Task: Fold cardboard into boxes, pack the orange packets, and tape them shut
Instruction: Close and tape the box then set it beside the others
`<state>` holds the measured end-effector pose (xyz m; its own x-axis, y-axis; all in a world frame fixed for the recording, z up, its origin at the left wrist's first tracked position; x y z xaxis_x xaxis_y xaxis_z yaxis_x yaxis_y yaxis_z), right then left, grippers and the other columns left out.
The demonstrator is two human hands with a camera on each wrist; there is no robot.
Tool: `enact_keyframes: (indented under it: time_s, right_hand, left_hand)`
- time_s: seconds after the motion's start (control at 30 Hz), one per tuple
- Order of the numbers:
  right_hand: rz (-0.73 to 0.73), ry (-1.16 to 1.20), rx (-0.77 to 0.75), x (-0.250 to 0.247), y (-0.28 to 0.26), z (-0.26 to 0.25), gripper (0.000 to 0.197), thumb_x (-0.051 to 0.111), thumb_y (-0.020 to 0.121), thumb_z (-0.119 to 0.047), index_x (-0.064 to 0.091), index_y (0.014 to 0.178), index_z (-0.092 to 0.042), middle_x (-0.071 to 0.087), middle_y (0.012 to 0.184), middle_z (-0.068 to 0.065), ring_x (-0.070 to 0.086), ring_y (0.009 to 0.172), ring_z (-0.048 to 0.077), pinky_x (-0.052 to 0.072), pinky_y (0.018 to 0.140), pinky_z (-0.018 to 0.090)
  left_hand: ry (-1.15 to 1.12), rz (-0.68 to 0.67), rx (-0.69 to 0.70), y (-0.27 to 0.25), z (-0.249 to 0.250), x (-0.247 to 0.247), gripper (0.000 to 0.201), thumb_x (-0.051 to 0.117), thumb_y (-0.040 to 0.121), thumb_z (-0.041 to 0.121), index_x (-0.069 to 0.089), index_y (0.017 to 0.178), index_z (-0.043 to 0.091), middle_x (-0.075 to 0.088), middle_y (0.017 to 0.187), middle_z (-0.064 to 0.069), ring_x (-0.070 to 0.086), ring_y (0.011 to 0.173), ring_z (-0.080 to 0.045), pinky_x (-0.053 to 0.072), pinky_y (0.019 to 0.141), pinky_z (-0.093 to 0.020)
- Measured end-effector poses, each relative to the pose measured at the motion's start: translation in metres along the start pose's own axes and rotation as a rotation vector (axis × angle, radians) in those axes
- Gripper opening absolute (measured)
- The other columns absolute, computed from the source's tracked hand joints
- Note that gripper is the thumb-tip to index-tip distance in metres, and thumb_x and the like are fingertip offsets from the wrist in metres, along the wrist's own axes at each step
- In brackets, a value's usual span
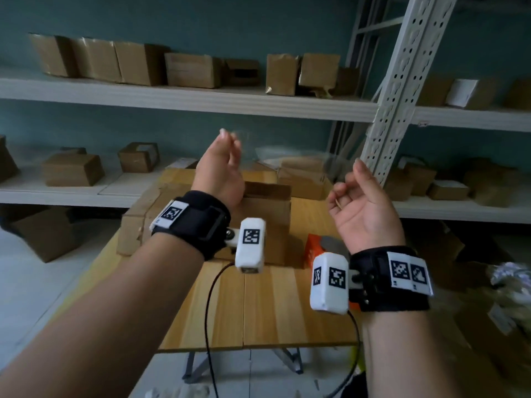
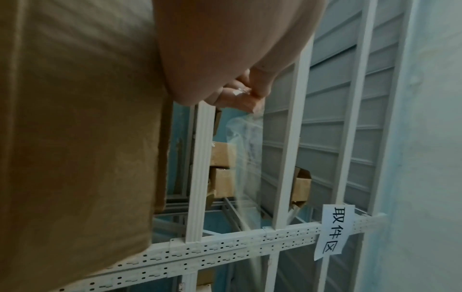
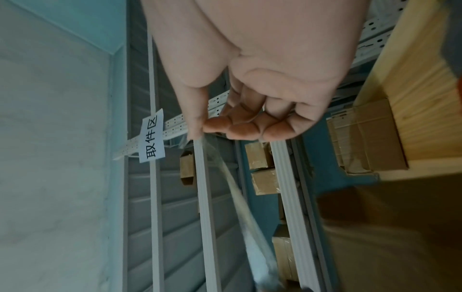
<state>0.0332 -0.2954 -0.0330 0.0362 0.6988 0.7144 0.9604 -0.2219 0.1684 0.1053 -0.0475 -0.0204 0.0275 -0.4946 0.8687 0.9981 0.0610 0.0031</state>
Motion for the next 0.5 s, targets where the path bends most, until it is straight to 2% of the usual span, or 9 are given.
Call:
enact_keyframes:
  time_s: [0.03,0.07,0.13,0.2,0.27,0.3,0.37,0.43,0.5]
  right_hand:
    - [0.000,0.009,-0.001,-0.001,0.004,-0.002,0.017,0.078,0.087,-0.025,0.068,0.101,-0.024,0.060,0.079,-0.007,0.059,0.070,0.009,0.048,0.081,0.028]
    - [0.000,0.019,-0.001,-0.002,0.007,-0.003,0.017,0.078,0.087,-0.025,0.068,0.100,-0.023,0.060,0.079,-0.007,0.059,0.071,0.009,0.047,0.083,0.029]
    - [0.010,0.037,0.009,-0.005,0.012,-0.002,0.016,0.080,0.088,-0.026,0.068,0.099,-0.023,0.059,0.079,-0.007,0.058,0.072,0.010,0.047,0.086,0.030]
    - [0.035,0.051,0.019,-0.009,0.015,0.003,0.015,0.080,0.090,-0.027,0.067,0.097,-0.023,0.059,0.079,-0.007,0.058,0.072,0.010,0.046,0.088,0.032]
    - [0.051,0.068,0.039,-0.008,0.014,0.012,0.012,0.079,0.092,-0.027,0.067,0.094,-0.024,0.059,0.079,-0.008,0.058,0.072,0.010,0.046,0.088,0.033]
    - [0.054,0.078,0.053,-0.006,0.012,0.016,0.012,0.078,0.093,-0.027,0.067,0.092,-0.023,0.059,0.079,-0.008,0.057,0.072,0.010,0.046,0.088,0.033]
    - [0.044,0.109,0.080,0.001,0.009,0.025,0.012,0.077,0.094,-0.026,0.067,0.089,-0.023,0.060,0.078,-0.008,0.058,0.072,0.010,0.046,0.088,0.034]
    - [0.020,0.153,0.105,0.011,0.007,0.034,0.010,0.077,0.094,-0.025,0.069,0.089,-0.022,0.061,0.080,-0.007,0.059,0.074,0.010,0.047,0.091,0.035]
    - [-0.006,0.166,0.130,0.021,0.004,0.043,0.011,0.077,0.093,-0.024,0.068,0.089,-0.021,0.062,0.082,-0.006,0.060,0.077,0.011,0.048,0.097,0.038]
  left_hand:
    - [-0.001,0.027,0.006,0.005,-0.001,-0.007,0.009,0.070,0.103,0.021,0.072,0.110,0.016,0.072,0.103,0.002,0.070,0.074,-0.001,0.051,0.062,-0.008]
    - [0.021,0.037,0.009,0.010,-0.002,-0.012,0.008,0.068,0.104,0.024,0.071,0.108,0.018,0.070,0.104,0.005,0.070,0.075,0.001,0.049,0.059,-0.007]
    - [-0.011,0.019,-0.043,0.018,-0.011,-0.013,0.010,0.058,0.109,0.032,0.064,0.104,0.027,0.064,0.099,0.015,0.066,0.076,0.007,0.049,0.064,-0.006]
    - [-0.022,0.076,-0.023,0.024,-0.017,-0.021,0.012,0.054,0.110,0.033,0.061,0.102,0.028,0.062,0.093,0.016,0.063,0.075,0.008,0.050,0.068,-0.008]
    - [0.085,0.144,0.068,0.013,-0.012,-0.026,0.009,0.062,0.107,0.026,0.068,0.110,0.020,0.068,0.086,0.010,0.066,0.073,0.002,0.053,0.074,-0.015]
    - [0.147,0.171,0.134,0.009,-0.009,-0.030,0.012,0.066,0.105,0.023,0.070,0.114,0.016,0.071,0.084,0.006,0.068,0.075,-0.002,0.057,0.080,-0.021]
    - [0.246,0.216,0.179,0.003,-0.006,-0.035,0.008,0.068,0.104,0.021,0.072,0.109,0.016,0.071,0.083,0.004,0.069,0.078,-0.008,0.060,0.093,-0.035]
    - [0.342,0.245,0.164,-0.003,-0.009,-0.040,0.006,0.065,0.105,0.022,0.067,0.100,0.020,0.067,0.087,0.005,0.066,0.080,-0.010,0.057,0.088,-0.038]
    - [0.375,0.295,0.150,-0.006,-0.011,-0.049,0.003,0.067,0.105,0.022,0.068,0.106,0.019,0.069,0.089,0.004,0.070,0.085,-0.010,0.057,0.077,-0.030]
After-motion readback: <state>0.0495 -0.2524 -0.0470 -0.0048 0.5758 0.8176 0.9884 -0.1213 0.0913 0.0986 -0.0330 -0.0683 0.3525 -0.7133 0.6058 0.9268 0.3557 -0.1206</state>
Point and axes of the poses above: each hand's wrist, its own y-axis towards the middle knuckle, its own x-axis out of the palm, z = x × y, the point moved 9 cm from there along y, towards the middle knuckle
